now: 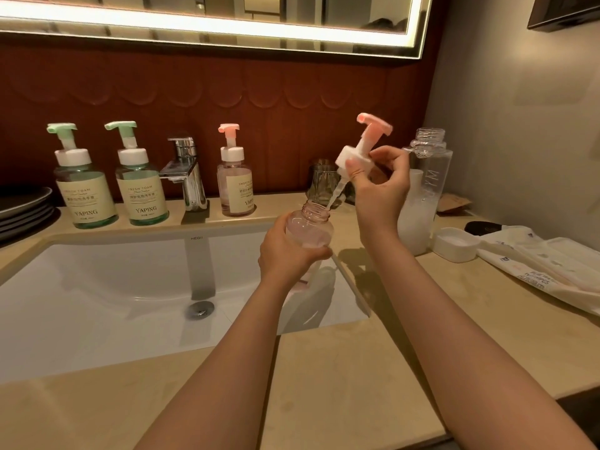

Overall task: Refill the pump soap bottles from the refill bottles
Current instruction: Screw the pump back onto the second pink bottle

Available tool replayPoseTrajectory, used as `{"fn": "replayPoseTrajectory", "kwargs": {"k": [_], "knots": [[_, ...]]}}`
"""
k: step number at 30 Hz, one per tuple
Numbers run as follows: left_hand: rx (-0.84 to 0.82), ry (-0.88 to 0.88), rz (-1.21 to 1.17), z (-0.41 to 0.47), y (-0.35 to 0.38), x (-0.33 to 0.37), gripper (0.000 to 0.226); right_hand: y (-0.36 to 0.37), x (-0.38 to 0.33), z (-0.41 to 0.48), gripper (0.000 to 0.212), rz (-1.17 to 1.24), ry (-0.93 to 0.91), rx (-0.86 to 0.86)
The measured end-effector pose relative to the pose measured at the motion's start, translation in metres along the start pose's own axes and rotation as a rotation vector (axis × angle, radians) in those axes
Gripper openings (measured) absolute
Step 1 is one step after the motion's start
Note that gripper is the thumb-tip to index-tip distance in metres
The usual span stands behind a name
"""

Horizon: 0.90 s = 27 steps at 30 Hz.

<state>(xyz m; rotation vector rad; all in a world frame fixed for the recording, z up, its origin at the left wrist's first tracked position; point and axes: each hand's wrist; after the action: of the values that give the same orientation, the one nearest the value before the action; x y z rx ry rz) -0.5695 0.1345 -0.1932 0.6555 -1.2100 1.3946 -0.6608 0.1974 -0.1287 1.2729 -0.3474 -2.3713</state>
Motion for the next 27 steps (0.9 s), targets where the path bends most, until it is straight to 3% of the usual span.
{"fn": "replayPoseTrajectory", "kwargs": {"k": [6,10,18,27], "knots": [[0.028,-0.029,-0.107,0.001,-0.002,0.002,0.090,0.000,0.000,-0.005,0.051,-0.065,0.167,-0.360],[0.053,-0.037,-0.095,0.002,-0.004,0.000,0.088,-0.001,-0.003,-0.006,0.058,-0.091,0.248,-0.495],[-0.027,-0.011,-0.152,-0.002,-0.008,0.007,0.085,-0.005,-0.006,0.000,0.052,-0.073,0.219,-0.574],[-0.007,0.024,-0.185,-0.009,-0.009,0.020,0.078,-0.004,-0.006,-0.001,0.053,-0.244,0.105,-0.603]]}}
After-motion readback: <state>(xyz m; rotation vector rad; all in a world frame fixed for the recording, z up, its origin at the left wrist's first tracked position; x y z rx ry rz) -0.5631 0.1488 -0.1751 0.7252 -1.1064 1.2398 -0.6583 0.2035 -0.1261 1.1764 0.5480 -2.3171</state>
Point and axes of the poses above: each hand's wrist, its own z-axis towards the middle knuckle, its own y-axis out of the palm, x = y × z, and after that the axes turned 12 degrees about x, right-handed
